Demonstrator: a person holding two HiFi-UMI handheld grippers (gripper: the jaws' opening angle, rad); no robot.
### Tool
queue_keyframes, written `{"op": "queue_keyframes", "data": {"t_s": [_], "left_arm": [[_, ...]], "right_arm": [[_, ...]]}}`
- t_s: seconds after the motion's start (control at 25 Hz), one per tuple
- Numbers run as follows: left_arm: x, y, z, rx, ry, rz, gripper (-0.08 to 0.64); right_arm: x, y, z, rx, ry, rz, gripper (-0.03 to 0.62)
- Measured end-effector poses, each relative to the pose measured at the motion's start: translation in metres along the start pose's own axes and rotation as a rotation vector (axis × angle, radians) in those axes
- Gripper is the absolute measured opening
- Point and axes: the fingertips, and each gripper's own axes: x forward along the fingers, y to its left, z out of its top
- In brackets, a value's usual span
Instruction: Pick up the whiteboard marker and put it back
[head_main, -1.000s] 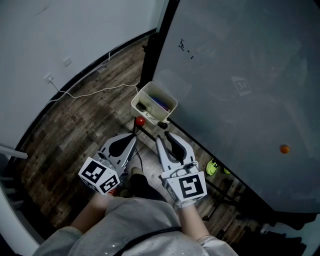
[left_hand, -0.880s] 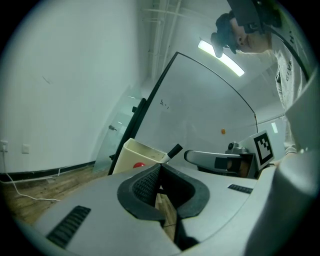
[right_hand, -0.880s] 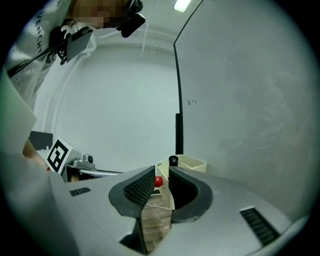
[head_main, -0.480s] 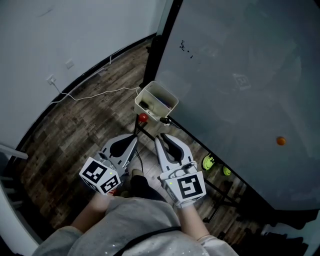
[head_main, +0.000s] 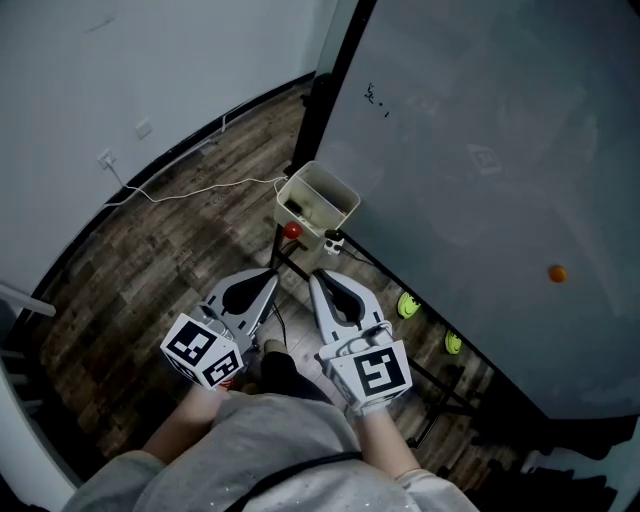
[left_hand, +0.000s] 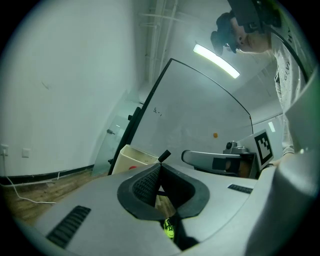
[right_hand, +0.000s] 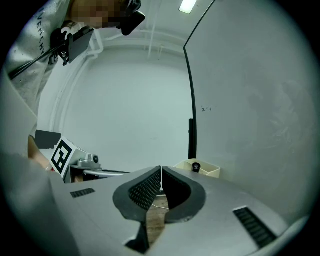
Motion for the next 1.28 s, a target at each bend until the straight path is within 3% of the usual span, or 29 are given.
{"op": "queue_keyframes", "data": {"t_s": [1.28], "left_arm": [[-0.032,-0.011,0.008,0.003,-0.025,-0.009,0.011]], "right_arm": [[-0.011,0.036,0.013,-0.042,-0.012,0.019,0.018]]}}
